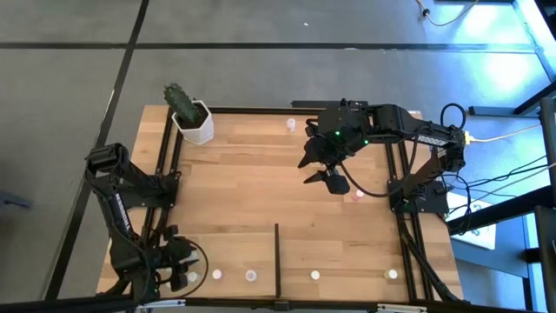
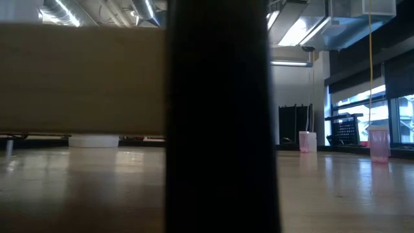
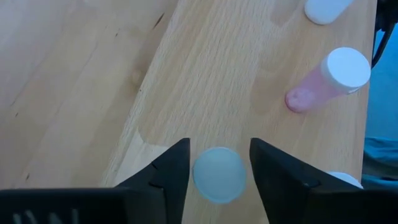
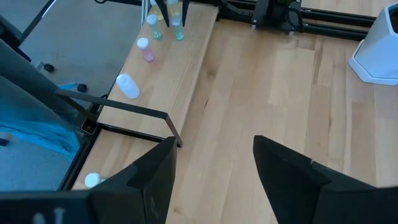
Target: Pick and place medicine bottles onto shelf by color
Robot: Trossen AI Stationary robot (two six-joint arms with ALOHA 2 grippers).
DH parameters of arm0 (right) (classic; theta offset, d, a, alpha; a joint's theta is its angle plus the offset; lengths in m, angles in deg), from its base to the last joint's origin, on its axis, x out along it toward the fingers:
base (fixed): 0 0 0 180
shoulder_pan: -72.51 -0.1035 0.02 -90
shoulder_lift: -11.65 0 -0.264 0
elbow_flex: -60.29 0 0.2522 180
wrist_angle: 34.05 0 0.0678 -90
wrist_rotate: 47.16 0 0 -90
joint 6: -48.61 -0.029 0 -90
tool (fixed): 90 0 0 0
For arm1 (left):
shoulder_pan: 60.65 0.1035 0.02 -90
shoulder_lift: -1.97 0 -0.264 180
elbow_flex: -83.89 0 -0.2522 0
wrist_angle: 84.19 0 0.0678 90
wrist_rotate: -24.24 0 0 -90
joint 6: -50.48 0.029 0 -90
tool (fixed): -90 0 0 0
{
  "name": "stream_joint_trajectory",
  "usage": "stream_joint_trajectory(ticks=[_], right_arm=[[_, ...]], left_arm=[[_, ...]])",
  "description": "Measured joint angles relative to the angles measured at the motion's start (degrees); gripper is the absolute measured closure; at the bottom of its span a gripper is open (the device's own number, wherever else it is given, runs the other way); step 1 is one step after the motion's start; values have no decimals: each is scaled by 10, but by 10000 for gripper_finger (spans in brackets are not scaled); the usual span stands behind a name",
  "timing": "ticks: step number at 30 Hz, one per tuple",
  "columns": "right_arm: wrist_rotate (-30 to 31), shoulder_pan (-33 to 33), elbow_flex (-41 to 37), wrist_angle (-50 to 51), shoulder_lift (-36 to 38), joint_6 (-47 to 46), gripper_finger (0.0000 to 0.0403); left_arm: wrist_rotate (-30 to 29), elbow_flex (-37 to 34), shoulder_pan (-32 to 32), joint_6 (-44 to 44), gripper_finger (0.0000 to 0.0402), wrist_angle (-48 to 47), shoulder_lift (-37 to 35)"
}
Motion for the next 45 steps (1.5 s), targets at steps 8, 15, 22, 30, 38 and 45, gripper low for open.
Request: stream_joint_trajectory(ticks=[8, 15, 22, 30, 38, 45], right_arm=[[0, 0, 0, 0, 0, 0, 187], [0, 0, 0, 0, 0, 0, 187], [0, 0, 0, 0, 0, 0, 187], [0, 0, 0, 0, 0, 0, 187], [0, 0, 0, 0, 0, 0, 187], [0, 0, 0, 0, 0, 0, 187]], left_arm=[[0, 0, 0, -2, 194, 0, 0], [-1, 0, 0, 2, 180, 2, -21], [-2, 0, 0, 33, 179, -8, -79], [-17, 0, 5, 83, 179, -13, -149], [30, 0, 68, 61, 179, -122, -151], [142, 0, 126, 131, 179, -125, -150]])
